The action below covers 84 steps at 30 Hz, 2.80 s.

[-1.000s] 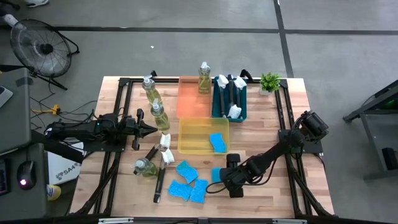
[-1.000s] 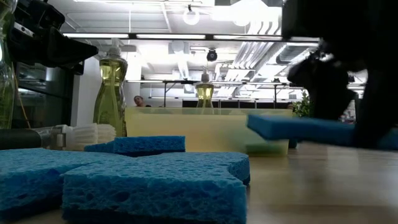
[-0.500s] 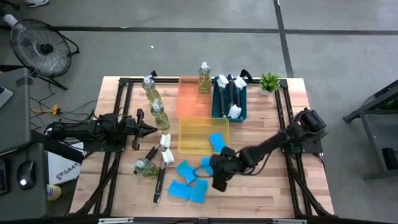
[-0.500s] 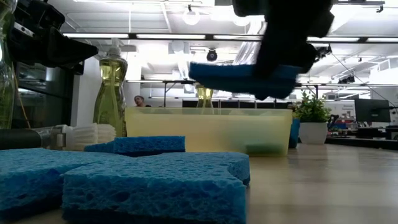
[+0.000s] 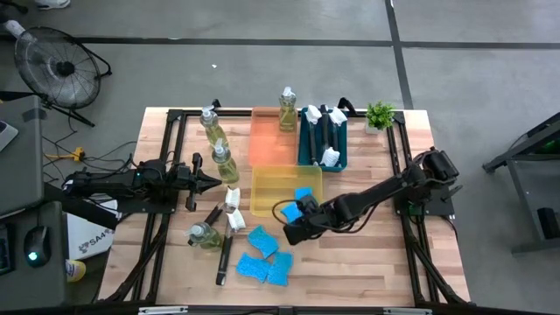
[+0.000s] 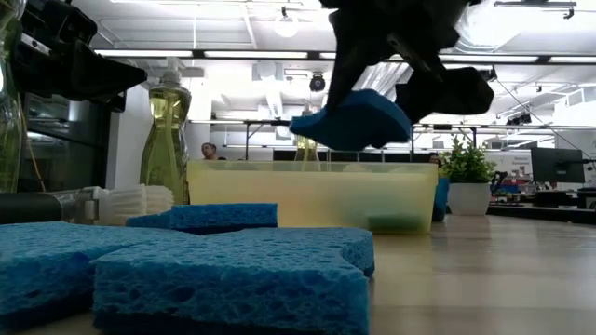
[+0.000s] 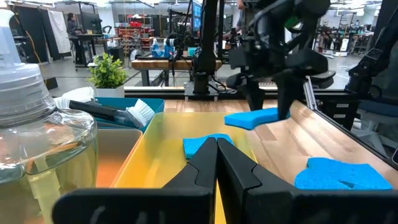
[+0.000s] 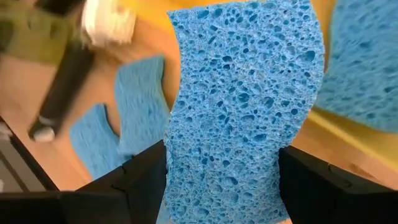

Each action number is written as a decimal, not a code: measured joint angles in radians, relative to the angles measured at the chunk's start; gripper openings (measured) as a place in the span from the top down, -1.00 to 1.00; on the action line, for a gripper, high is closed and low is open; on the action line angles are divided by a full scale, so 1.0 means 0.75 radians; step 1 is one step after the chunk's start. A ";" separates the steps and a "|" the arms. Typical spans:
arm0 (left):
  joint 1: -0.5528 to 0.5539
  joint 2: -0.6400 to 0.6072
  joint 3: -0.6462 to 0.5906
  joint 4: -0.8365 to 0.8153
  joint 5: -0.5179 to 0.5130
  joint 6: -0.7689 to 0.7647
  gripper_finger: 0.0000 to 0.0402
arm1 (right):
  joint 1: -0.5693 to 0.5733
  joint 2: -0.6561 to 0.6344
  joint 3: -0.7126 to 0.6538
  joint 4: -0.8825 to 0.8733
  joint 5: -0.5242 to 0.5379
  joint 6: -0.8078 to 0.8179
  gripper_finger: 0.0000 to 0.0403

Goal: Pick & Place Kitchen Sink Supplies
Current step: Stack the sponge on top of the sponge in the yellow bin

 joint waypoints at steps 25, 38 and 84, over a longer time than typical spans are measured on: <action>0.000 0.000 0.000 0.000 0.000 0.000 1.00 | -0.298 -0.085 0.001 -0.356 0.000 0.242 -0.29; 0.000 0.000 0.000 0.000 0.000 0.000 1.00 | -0.329 -0.008 0.001 -0.292 -0.101 0.243 -0.29; 0.000 0.000 0.000 0.000 0.000 0.000 1.00 | -0.327 -0.008 0.001 -0.206 -0.122 0.087 -0.50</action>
